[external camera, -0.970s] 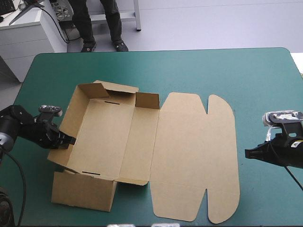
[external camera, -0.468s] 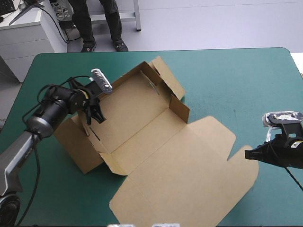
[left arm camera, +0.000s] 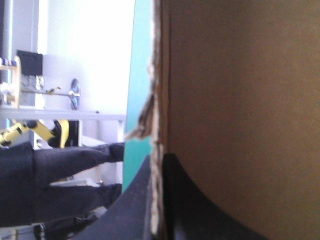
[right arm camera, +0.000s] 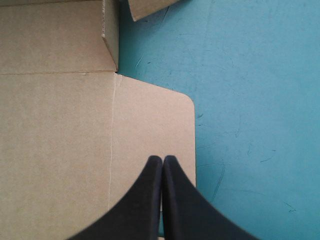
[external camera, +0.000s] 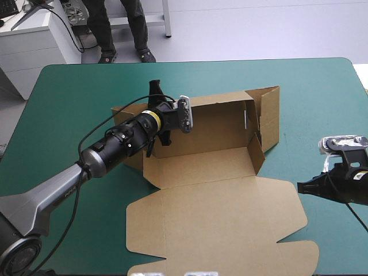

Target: Fold the box

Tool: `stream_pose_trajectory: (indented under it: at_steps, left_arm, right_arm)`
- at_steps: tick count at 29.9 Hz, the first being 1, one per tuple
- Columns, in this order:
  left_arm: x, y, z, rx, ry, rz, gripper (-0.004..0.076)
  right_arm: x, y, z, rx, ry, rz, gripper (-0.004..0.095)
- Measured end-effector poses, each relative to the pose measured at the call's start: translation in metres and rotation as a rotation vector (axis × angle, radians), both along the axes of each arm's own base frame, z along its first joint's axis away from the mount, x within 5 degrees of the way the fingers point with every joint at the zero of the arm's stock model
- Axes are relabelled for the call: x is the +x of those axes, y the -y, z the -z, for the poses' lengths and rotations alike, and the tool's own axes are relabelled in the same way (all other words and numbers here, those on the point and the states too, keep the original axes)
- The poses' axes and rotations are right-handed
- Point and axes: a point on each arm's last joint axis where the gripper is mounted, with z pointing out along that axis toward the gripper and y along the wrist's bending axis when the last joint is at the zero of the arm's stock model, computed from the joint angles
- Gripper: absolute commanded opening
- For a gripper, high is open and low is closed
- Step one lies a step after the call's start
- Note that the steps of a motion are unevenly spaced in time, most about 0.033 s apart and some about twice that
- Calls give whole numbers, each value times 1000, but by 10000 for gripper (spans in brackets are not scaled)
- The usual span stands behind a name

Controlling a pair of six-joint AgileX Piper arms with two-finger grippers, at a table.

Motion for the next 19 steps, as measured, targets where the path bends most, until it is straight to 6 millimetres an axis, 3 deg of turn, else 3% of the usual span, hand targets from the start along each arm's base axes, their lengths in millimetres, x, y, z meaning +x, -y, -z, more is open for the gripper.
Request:
stream_pose_trajectory:
  at_steps: [6,15,19]
  left_arm:
    - [-20,28,-6,30,96,76,-9]
    - [-49,56,-13,-17,193,-27,-9]
    - [-56,70,-6,-12,200,-11,-9]
  right_arm:
    - [0,0,0,2,0,0,-19]
    - [0,0,0,2,0,0,-19]
    - [0,0,0,2,0,0,-19]
